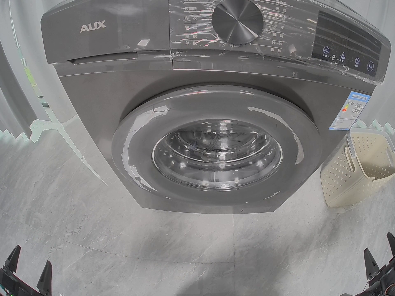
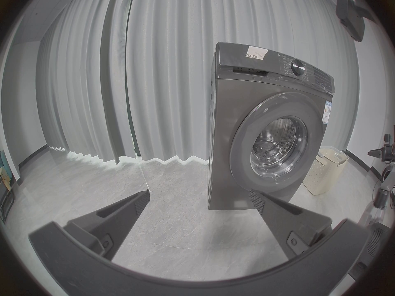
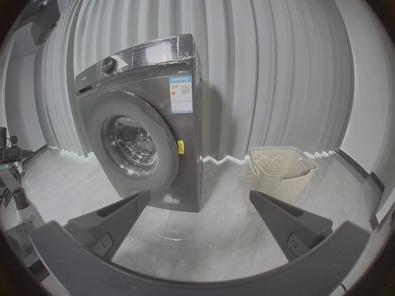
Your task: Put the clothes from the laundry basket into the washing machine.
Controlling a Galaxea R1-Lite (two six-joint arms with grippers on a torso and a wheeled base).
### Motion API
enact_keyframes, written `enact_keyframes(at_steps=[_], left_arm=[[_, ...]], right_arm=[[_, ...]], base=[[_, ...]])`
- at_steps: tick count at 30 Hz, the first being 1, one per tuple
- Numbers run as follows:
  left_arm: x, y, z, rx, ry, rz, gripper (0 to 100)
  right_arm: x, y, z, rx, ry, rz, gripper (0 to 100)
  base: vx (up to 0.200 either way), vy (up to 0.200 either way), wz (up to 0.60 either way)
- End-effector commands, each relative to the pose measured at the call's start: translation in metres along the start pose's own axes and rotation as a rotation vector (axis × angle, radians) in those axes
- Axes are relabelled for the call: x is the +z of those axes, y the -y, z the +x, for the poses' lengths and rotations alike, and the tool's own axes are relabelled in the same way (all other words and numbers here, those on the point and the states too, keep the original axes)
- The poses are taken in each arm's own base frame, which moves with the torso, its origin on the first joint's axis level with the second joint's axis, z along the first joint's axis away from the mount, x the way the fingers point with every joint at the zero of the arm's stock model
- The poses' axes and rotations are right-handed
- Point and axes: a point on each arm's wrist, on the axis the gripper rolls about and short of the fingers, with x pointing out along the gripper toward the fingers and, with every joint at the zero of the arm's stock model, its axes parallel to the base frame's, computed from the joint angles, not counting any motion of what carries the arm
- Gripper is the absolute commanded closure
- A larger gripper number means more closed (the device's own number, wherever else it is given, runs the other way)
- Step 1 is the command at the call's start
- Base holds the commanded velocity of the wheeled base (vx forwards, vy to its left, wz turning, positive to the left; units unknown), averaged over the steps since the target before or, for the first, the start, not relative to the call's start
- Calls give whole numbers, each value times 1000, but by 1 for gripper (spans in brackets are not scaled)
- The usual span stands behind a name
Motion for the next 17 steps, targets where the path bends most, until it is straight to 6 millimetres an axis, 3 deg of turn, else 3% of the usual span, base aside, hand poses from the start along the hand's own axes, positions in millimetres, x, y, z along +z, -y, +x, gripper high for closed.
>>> enact_keyframes(at_steps=[1, 17], left_arm=[[-5, 0, 0, 3, -1, 7, 0], [-5, 0, 0, 3, 0, 7, 0]], right_arm=[[-5, 0, 0, 2, 5, 0, 0], [-5, 0, 0, -1, 5, 4, 0]], base=[[0, 0, 0], [0, 0, 0]])
